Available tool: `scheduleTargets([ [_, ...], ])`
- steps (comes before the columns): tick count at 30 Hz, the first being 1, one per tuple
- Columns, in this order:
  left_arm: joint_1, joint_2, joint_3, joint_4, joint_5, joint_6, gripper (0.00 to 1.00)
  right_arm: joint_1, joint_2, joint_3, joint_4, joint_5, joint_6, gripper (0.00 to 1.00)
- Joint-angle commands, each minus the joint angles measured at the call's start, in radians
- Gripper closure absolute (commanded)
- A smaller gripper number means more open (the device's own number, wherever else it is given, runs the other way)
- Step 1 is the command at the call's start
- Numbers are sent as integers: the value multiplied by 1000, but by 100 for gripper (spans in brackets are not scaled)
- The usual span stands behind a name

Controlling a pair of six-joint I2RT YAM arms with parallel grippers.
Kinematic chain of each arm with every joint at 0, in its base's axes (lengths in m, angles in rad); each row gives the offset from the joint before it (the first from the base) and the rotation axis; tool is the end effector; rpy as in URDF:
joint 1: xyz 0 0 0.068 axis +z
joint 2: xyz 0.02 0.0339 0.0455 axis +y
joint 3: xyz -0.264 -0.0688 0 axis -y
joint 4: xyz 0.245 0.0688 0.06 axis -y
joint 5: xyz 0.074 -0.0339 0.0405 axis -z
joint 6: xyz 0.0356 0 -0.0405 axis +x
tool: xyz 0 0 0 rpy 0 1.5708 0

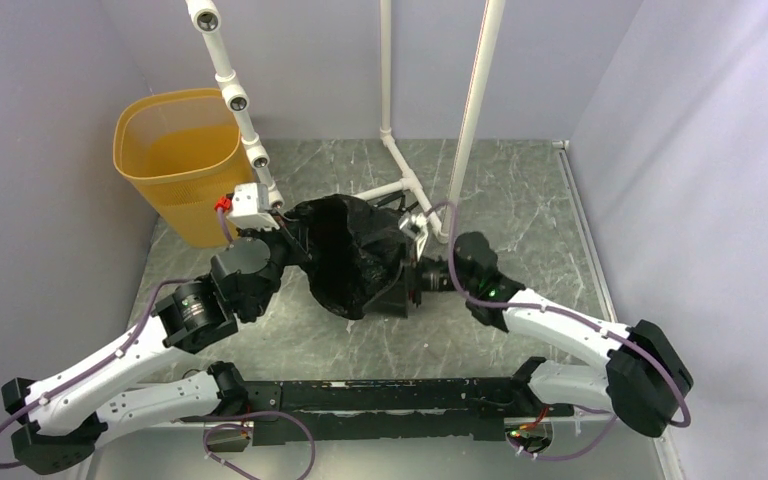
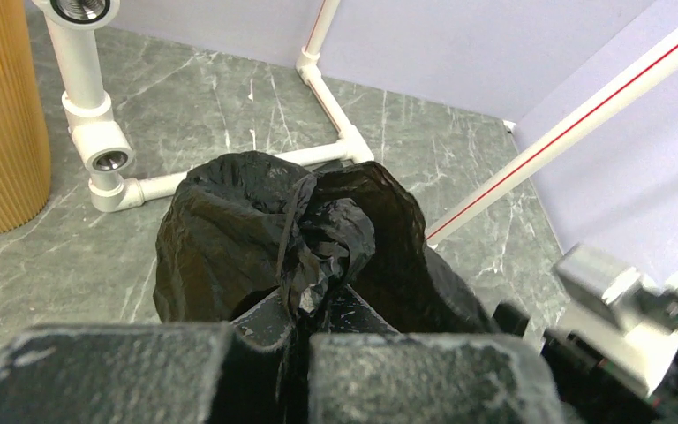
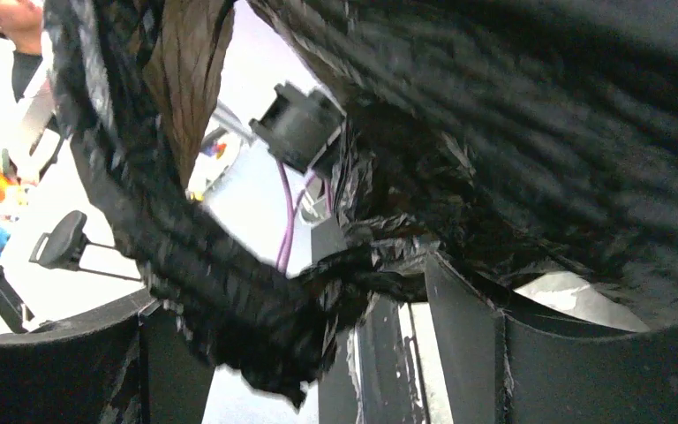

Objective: Put the trash bags into the trash bin

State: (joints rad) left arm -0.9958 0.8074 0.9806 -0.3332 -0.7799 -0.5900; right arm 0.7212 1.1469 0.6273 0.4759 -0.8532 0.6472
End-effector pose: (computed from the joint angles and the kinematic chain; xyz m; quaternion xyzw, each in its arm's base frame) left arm 0.1116 -0.1261 0.3897 -0.0995 0.7394 -0.2241 0.6270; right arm 0.1709 0.1860 0.2803 -0.3103 0.6466 0.6295 0.2989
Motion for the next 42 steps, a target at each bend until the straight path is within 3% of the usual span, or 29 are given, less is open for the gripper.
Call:
scheduleTargets([
  [1,4,-1,18,41,5,8,98,117,-31,-101,294,225,-26,18],
  [5,5,-15,10,43,5,6,98,179,-40,-181,504,362,-5,24],
  [8,5,-25,10,28,7,0,98,191,-40,-218,627,400,47,42],
  [11,5,-42,-4,31,11,-6,98,194,-26,-186,584,373,61,62],
  [17,4,-67,-28,42,22,-13,98,196,-10,-62,486,339,77,80],
  [23,5,-29,-8,52,79,11,98,179,28,341,-63,448,-150,81],
  [25,5,-20,1,58,103,22,97,153,64,485,-252,568,-169,81],
  [27,5,-22,0,71,129,32,97,97,110,596,-416,579,-128,80],
  [29,5,-28,-8,86,141,34,97,19,140,614,-416,442,-50,76],
  [31,5,-38,-16,98,152,43,98,-5,132,526,-272,302,48,71],
  [34,5,-41,-15,99,173,51,98,-6,124,409,-51,208,164,60],
  [36,5,-32,-8,101,198,53,98,-8,143,415,-45,148,199,51],
  [38,4,-18,3,101,214,51,98,-7,137,437,-108,150,189,46],
  [42,4,3,14,102,207,37,98,-6,79,400,-60,130,204,38],
])
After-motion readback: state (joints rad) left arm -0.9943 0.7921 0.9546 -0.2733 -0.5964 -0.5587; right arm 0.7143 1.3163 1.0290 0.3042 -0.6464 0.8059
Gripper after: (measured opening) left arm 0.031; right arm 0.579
